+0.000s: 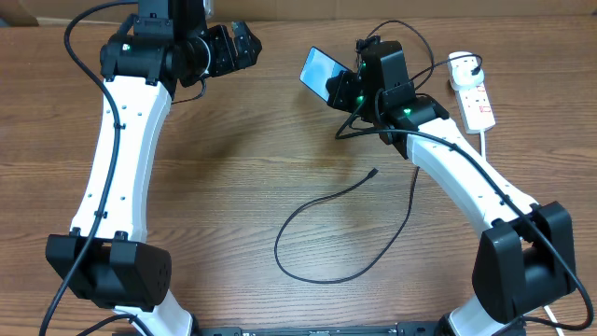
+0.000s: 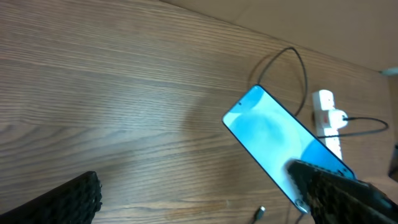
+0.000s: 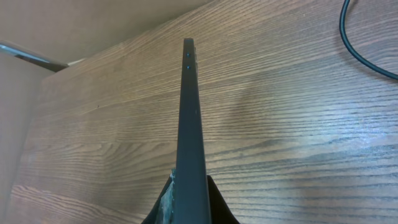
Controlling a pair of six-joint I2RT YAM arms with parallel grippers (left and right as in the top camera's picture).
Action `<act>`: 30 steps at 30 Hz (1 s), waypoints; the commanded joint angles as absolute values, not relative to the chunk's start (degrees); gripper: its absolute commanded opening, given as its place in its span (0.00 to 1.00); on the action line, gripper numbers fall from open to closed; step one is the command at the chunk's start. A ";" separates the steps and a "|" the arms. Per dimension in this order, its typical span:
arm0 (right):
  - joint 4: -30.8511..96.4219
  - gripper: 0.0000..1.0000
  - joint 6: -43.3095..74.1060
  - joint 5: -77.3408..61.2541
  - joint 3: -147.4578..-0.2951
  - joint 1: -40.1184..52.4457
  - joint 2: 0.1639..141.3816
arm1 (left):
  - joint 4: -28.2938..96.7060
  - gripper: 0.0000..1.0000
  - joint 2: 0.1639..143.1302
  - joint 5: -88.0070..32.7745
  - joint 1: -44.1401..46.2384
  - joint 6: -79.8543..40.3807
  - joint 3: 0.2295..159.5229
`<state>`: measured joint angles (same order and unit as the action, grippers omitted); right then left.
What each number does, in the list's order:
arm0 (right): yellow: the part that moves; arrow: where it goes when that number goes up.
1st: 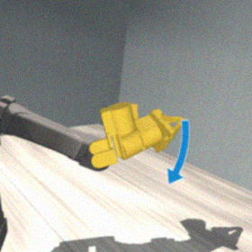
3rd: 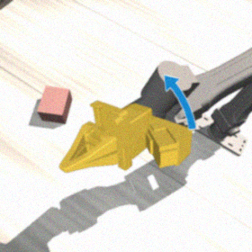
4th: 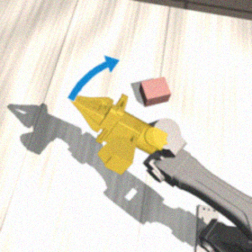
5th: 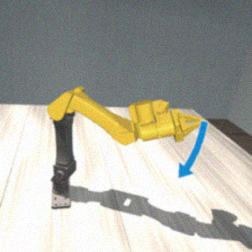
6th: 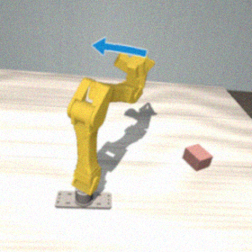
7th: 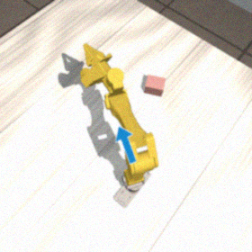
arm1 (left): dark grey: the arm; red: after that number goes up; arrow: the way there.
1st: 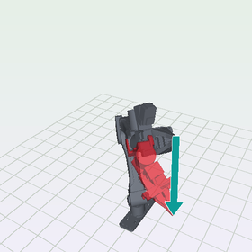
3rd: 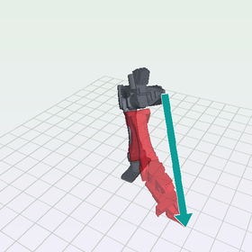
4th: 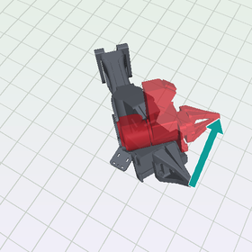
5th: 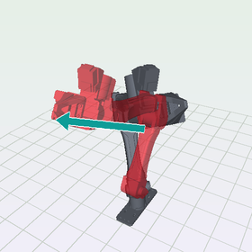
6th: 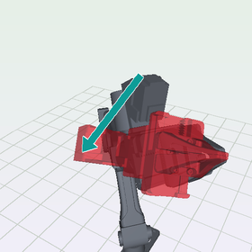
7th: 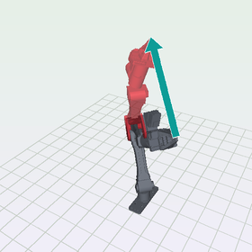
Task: Plug charger to phone and switch on socket
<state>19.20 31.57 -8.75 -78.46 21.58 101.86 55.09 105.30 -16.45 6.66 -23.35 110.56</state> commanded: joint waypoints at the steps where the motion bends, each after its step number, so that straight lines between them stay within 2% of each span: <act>1: 18.50 0.04 31.77 -10.63 -78.83 21.74 99.55 | 55.07 1.00 105.69 -13.52 6.68 -21.87 110.76; 16: 16.03 0.04 31.92 -11.07 -78.83 21.67 99.55 | 54.57 1.00 105.73 -12.53 6.79 -23.73 110.74; 27: 15.33 0.04 53.74 -13.87 -78.83 21.65 99.55 | 51.99 1.00 105.75 -31.68 3.38 -37.95 110.74; 30: 13.67 0.04 57.67 -16.82 -78.83 21.65 99.55 | 52.12 1.00 105.75 -32.88 2.59 -42.26 110.74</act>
